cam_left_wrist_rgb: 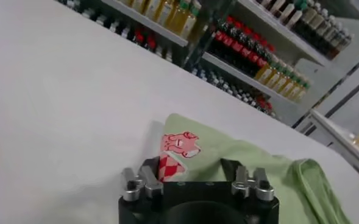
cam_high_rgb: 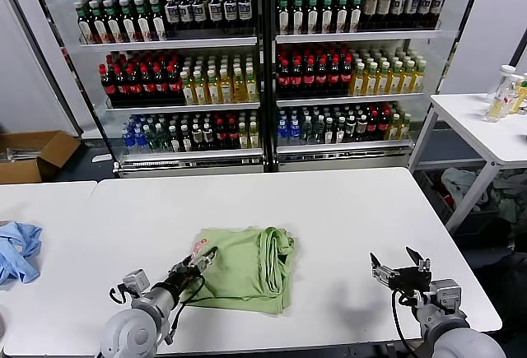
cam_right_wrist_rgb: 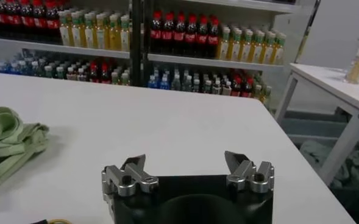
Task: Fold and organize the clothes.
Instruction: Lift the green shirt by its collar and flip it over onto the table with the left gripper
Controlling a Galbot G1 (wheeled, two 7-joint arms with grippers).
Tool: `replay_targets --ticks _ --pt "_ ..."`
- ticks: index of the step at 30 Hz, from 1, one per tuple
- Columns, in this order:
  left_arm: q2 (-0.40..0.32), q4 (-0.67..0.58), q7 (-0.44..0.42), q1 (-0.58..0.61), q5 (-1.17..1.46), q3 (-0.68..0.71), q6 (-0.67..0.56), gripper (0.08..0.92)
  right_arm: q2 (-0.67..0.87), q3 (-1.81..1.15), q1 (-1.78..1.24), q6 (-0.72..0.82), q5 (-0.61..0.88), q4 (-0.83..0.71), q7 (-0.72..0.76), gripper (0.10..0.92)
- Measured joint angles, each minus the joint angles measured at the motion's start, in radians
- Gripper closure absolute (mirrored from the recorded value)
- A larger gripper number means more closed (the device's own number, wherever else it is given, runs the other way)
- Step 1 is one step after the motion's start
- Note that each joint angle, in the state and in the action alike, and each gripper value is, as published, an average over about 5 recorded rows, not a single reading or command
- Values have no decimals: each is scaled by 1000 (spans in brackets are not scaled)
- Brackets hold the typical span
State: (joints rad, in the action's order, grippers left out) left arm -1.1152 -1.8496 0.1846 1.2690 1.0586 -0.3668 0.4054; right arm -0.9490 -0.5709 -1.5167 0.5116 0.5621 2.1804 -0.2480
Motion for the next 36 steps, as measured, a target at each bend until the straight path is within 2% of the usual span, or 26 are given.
replay_targets --ticks 13,17,28,36 --pt "-20 23 -34 -4 136 -39 -25 801 -2 -12 -12 2 0 10 -2 203" --pt "-26 24 -43 2 191 -62 -40 888 -1 -16 -12 3 1 14 -3 203" --pt "-18 -2 -42 29 344 -220 -50 899 -10 -15 -3 6 6 19 -2 203" --pt "71 -6 -40 23 386 -438 -25 899 -30 0 11 6 3 30 -2 203"
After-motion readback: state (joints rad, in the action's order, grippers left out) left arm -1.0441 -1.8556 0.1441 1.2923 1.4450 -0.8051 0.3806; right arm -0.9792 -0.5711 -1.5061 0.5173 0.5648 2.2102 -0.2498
